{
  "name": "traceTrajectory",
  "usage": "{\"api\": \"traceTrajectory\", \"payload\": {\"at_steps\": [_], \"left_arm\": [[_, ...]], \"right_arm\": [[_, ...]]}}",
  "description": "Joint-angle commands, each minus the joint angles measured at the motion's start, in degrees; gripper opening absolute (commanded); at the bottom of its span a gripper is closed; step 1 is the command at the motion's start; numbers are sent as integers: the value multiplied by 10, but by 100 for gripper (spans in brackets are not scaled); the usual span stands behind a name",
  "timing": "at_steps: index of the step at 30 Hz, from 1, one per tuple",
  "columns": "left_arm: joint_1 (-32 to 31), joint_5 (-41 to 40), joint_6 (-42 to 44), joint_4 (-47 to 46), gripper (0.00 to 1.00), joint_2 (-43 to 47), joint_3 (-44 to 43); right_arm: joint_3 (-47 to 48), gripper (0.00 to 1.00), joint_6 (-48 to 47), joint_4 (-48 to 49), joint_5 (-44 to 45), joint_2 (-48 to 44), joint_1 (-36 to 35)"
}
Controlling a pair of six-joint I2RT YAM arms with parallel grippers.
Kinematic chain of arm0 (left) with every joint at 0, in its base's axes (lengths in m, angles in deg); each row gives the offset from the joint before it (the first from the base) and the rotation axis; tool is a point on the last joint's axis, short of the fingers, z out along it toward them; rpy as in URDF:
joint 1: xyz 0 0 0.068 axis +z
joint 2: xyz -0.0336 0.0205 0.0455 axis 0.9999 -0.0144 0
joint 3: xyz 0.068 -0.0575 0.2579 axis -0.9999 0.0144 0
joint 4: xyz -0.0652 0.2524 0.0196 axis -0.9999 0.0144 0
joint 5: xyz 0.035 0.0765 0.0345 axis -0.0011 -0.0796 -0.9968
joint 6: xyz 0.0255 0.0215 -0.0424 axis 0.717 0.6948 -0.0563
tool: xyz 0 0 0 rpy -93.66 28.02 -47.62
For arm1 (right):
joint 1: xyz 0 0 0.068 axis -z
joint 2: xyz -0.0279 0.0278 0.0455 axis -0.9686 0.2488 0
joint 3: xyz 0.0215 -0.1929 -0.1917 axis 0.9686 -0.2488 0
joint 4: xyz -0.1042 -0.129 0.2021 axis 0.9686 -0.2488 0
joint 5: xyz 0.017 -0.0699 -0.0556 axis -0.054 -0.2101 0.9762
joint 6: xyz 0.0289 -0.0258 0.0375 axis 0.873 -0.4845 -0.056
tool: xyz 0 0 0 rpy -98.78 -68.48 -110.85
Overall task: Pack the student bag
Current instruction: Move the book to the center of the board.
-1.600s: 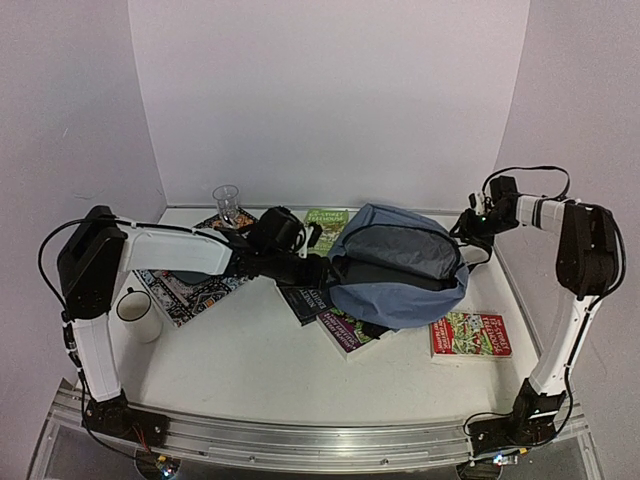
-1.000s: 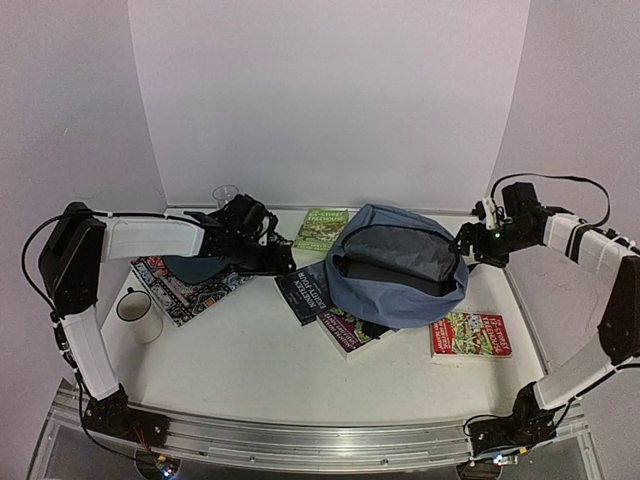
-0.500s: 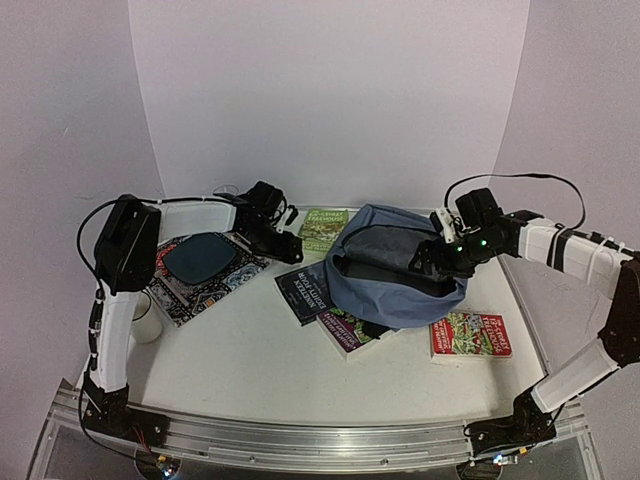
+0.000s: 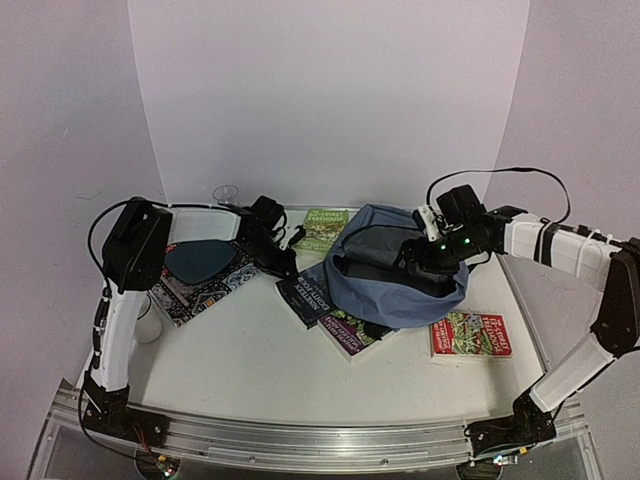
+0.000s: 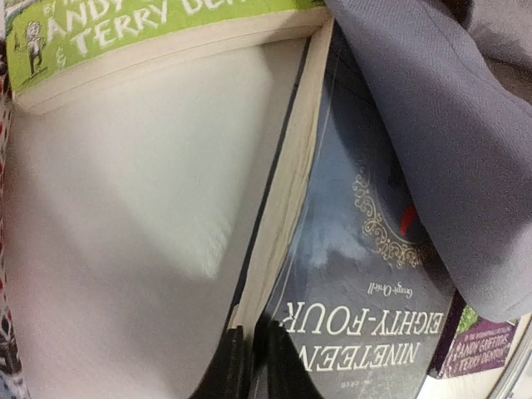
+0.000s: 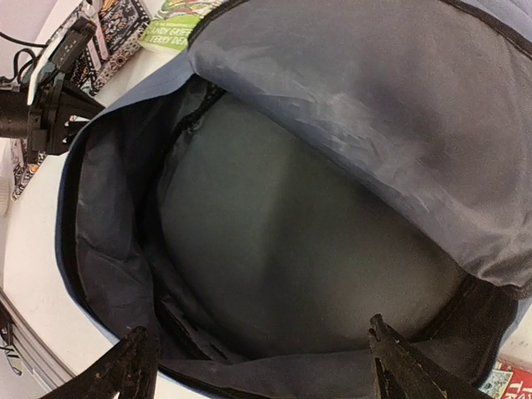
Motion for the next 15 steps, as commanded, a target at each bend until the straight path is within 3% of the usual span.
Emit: {"api": "traceTrajectory", "payload": {"at_steps": [1,15], "left_arm": [[-2,-1,-25,39,0,79,96],[-24,-18,-214,18,0,349,408]], "right_arm": [[40,87,-12,-7,19,20,-28],[108,86,-82,-5,72,76,-149]]}}
